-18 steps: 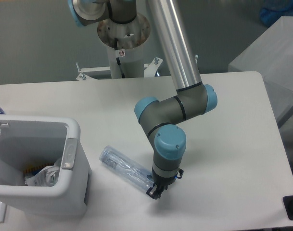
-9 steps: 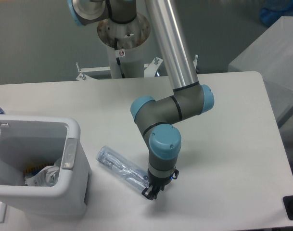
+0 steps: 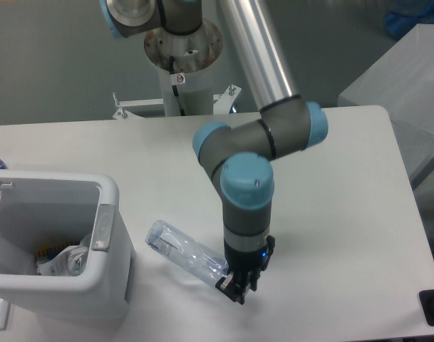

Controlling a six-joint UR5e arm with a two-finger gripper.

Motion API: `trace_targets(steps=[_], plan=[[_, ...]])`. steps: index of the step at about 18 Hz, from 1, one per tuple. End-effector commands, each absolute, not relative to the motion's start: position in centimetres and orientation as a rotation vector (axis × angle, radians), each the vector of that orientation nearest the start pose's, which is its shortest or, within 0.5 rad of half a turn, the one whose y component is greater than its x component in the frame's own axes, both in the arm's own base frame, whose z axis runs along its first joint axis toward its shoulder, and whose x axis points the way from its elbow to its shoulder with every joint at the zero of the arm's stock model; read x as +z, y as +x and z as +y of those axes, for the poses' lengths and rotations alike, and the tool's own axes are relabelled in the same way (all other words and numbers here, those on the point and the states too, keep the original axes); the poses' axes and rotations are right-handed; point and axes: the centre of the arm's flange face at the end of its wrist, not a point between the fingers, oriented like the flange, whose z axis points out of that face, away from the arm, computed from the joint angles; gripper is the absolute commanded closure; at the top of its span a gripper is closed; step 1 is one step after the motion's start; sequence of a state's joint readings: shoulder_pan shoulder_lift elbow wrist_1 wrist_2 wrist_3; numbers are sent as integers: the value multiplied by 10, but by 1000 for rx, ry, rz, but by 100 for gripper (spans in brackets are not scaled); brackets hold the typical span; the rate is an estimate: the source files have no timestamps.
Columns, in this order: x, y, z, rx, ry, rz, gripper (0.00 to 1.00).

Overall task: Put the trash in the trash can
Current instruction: 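Lift the bottle and carry it over the trash bin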

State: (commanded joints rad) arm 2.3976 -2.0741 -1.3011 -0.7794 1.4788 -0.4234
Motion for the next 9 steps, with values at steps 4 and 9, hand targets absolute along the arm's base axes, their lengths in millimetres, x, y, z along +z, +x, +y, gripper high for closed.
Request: trace_targets(steps=[4, 9], plan=[[503, -425, 587, 88, -1968, -1338, 76], [585, -409, 571, 139, -1849, -1220, 76]])
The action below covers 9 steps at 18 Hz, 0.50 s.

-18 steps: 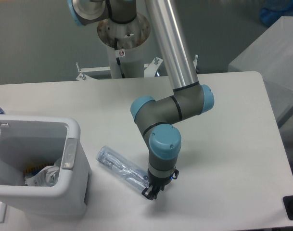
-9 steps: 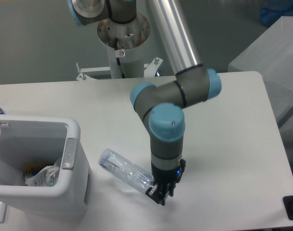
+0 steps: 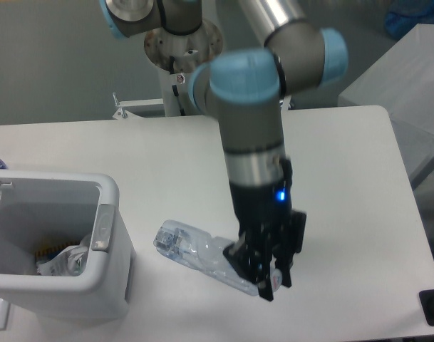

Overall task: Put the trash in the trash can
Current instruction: 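Lift the bottle and carry it over the trash bin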

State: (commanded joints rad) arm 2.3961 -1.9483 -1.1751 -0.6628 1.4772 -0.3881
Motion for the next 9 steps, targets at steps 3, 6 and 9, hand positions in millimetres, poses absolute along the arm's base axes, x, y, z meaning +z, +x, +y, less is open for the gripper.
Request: trace_targets(steps=[3, 6, 9], plan=[[619, -393, 558, 148, -1808, -1183, 76], [634, -381, 553, 146, -1794, -1164, 76], [639, -367, 558, 137, -1799, -1139, 76]])
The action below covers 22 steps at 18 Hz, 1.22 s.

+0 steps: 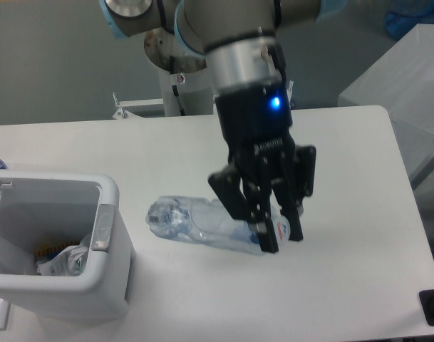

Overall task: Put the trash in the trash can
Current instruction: 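Lift the bottle and carry it over the trash bin, then lower the bottle into the bin opening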

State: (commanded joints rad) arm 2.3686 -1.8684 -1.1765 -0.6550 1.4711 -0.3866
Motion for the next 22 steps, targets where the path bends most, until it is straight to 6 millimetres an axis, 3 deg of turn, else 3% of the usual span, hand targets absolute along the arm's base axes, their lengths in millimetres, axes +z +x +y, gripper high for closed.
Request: trace_targets(steps=[10, 11, 22], plan=[[649, -262, 608, 75, -1866, -901, 76], [642, -246, 617, 58, -1890, -878, 76], [589, -184, 662, 10, -2034, -757, 76]])
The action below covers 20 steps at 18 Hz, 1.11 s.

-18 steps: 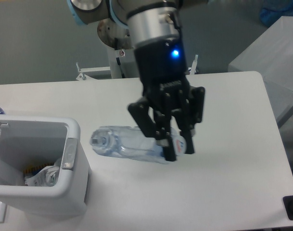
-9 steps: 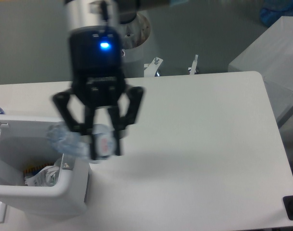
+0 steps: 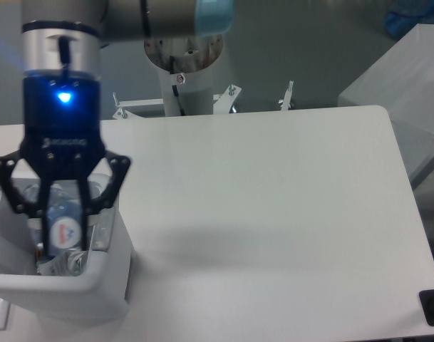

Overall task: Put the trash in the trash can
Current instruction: 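Lower the bottle into the bin opening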

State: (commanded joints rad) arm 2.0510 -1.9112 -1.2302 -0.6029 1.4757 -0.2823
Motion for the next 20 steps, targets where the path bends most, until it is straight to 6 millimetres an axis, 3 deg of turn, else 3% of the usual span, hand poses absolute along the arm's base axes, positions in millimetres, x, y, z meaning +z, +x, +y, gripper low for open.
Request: trace_targets(steps=[3, 8, 14, 20], plan=[[575, -181, 672, 24, -2072, -712, 76], [569, -173, 677, 68, -2114, -597, 76], [552, -159, 677, 59, -2129, -572, 73], [550, -151, 670, 51, -2142, -569, 69]])
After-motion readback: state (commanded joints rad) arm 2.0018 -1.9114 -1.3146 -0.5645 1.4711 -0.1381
